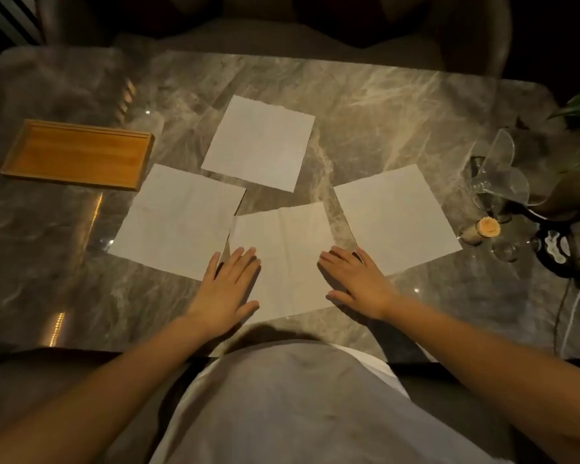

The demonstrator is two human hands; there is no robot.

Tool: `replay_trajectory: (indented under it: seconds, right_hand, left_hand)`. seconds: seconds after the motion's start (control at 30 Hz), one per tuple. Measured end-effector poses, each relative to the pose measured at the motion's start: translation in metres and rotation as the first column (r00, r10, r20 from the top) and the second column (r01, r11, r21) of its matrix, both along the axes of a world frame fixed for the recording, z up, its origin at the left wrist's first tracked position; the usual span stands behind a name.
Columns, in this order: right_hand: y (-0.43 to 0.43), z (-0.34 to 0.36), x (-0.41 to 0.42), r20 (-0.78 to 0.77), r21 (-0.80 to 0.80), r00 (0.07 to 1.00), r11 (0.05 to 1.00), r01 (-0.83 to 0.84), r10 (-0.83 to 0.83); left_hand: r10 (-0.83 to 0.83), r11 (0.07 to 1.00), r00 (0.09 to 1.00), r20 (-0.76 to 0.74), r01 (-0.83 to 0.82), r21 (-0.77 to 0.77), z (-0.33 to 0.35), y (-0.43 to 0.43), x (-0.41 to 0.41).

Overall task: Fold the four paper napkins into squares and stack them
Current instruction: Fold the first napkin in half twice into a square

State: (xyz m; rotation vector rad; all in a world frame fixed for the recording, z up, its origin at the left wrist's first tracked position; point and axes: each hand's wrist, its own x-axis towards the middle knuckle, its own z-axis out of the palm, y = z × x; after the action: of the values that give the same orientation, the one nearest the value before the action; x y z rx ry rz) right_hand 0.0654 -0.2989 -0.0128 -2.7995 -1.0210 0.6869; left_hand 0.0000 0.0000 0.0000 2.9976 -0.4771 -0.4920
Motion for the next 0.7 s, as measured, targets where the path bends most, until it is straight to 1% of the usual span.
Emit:
replay_trajectory:
  seconds: [0.07,0.17,0.27,0.37,0.47,0.6,0.63,0.7]
  right_hand:
    - [-0.006,-0.001,-0.001,0.014,-0.022,0.999,0.999,-0.043,0.043]
    - [-0.014,-0.007,-0.007,0.037,-0.042,0.998,0.998,-0.046,0.048]
    - [-0.015,-0.012,-0.012,0.091,-0.011,0.995,0.999,-0.031,0.032]
    - [-0.011,-0.014,-0.016,0.090,0.097,0.993,0.993,0.063,-0.072]
    - [-0.002,-0.014,-0.017,0.075,0.202,0.976,0.962,0.184,-0.202]
    - [0.013,-0.013,-0.016,0.050,0.251,0.930,0.906,0.341,-0.364]
    - [0.016,-0.012,-0.015,0.032,0.263,0.918,0.889,0.374,-0.396]
    - [0.021,-0.007,-0.013,-0.052,0.312,0.880,0.829,0.463,-0.472]
  left_hand:
    - [-0.035,0.999,0.998,-0.061,0.037,0.023,-0.003,0.005,-0.006]
    - [-0.018,0.999,0.993,-0.120,0.015,-0.033,-0.010,0.014,-0.020]
    - [-0.027,0.998,0.995,-0.093,0.021,-0.062,-0.013,0.016,-0.024]
    - [-0.012,0.998,0.996,-0.084,0.007,-0.064,-0.017,0.014,-0.025]
    - [-0.016,0.997,0.998,-0.056,0.011,-0.079,-0.021,0.015,-0.025]
    - [-0.024,0.994,0.998,-0.064,0.017,-0.112,-0.023,0.019,-0.025]
    - [-0.025,0.993,0.997,-0.076,0.015,-0.119,-0.023,0.020,-0.024]
    - [-0.043,0.989,0.995,-0.091,0.030,-0.144,-0.023,0.023,-0.025]
